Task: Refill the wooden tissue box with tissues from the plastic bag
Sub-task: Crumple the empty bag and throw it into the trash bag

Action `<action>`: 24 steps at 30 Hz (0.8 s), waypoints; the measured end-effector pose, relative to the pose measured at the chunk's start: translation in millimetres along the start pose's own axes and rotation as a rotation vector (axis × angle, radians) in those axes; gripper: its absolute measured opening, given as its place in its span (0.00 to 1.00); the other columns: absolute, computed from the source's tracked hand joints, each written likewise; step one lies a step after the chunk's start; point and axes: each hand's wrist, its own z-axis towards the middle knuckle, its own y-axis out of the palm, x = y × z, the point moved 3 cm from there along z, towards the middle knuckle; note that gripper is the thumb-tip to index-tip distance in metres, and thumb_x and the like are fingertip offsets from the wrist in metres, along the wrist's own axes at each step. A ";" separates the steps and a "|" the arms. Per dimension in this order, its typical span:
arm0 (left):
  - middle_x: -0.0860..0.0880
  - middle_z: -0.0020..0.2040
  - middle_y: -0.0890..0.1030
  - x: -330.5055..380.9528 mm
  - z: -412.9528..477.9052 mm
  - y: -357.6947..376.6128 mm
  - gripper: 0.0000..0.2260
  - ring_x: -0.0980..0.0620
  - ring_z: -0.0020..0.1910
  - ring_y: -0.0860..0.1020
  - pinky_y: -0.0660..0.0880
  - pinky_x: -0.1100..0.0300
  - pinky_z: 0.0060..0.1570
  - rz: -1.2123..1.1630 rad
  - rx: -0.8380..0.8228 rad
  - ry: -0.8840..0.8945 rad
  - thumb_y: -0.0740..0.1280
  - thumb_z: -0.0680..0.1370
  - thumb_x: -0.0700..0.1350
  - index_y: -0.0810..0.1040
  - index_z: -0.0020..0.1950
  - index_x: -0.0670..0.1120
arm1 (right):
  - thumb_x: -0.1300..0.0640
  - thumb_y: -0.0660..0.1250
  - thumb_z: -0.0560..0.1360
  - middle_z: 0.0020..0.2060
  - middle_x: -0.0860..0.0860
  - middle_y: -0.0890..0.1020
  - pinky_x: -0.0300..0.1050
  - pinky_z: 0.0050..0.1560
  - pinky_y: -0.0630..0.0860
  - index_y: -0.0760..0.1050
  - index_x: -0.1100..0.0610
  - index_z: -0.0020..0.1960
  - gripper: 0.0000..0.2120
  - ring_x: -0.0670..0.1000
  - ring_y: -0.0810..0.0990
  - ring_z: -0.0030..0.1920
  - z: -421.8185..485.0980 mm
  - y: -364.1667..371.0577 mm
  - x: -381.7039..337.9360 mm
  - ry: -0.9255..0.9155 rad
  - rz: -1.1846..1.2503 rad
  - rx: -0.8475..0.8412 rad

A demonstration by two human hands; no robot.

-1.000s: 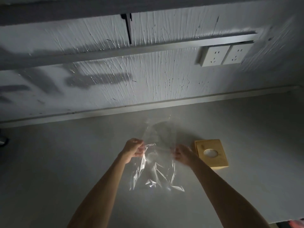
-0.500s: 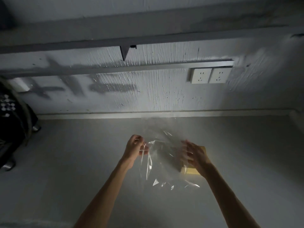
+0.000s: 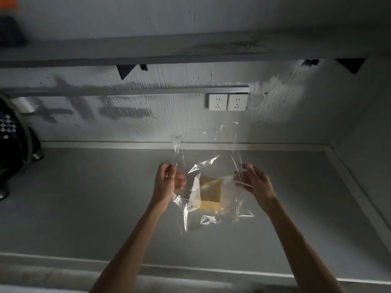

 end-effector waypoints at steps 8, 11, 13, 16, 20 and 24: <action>0.43 0.37 0.76 9.8 12.3 8.5 0.06 0.51 0.23 0.77 0.76 0.61 0.22 -0.018 0.084 -0.028 0.57 0.85 0.44 0.67 0.53 0.41 | 0.37 0.66 0.75 0.59 0.59 0.83 0.57 0.54 0.81 0.76 0.58 0.66 0.30 0.61 0.83 0.58 -45.9 -13.7 38.7 0.130 0.042 -0.254; 0.42 0.36 0.75 17.9 22.0 7.7 0.04 0.46 0.27 0.74 0.76 0.61 0.22 0.014 0.088 -0.004 0.57 0.84 0.39 0.68 0.49 0.41 | 0.42 0.72 0.72 0.51 0.58 0.86 0.53 0.49 0.83 0.81 0.62 0.59 0.26 0.57 0.86 0.53 -47.6 -2.8 37.0 0.075 0.008 -0.045; 0.39 0.38 0.76 22.8 32.3 5.5 0.04 0.45 0.28 0.76 0.76 0.61 0.22 0.040 0.094 0.018 0.58 0.83 0.39 0.68 0.49 0.42 | 0.51 0.68 0.78 0.48 0.58 0.87 0.51 0.46 0.84 0.82 0.62 0.55 0.15 0.55 0.87 0.49 -45.8 0.3 42.0 0.076 0.018 0.076; 0.36 0.42 0.78 23.3 42.9 7.2 0.05 0.45 0.26 0.79 0.77 0.60 0.22 0.058 0.076 0.019 0.58 0.84 0.42 0.68 0.50 0.42 | 0.54 0.66 0.80 0.41 0.59 0.87 0.46 0.39 0.84 0.82 0.64 0.54 0.13 0.55 0.87 0.40 -48.9 1.8 47.0 0.030 0.023 0.210; 0.34 0.51 0.81 28.0 47.8 17.5 0.13 0.47 0.33 0.84 0.83 0.56 0.34 -0.172 -0.062 -0.111 0.60 0.84 0.49 0.67 0.62 0.41 | 0.53 0.66 0.80 0.41 0.58 0.87 0.43 0.35 0.82 0.80 0.62 0.58 0.14 0.56 0.88 0.40 -52.1 -3.8 50.9 -0.013 0.139 0.341; 0.38 0.66 0.77 12.2 22.3 24.1 0.31 0.37 0.61 0.79 0.79 0.40 0.56 -0.215 -0.428 -0.485 0.61 0.77 0.66 0.58 0.75 0.54 | 0.56 0.64 0.81 0.48 0.61 0.86 0.46 0.41 0.84 0.75 0.61 0.67 0.16 0.58 0.87 0.46 -51.3 1.7 48.4 -0.057 0.285 0.348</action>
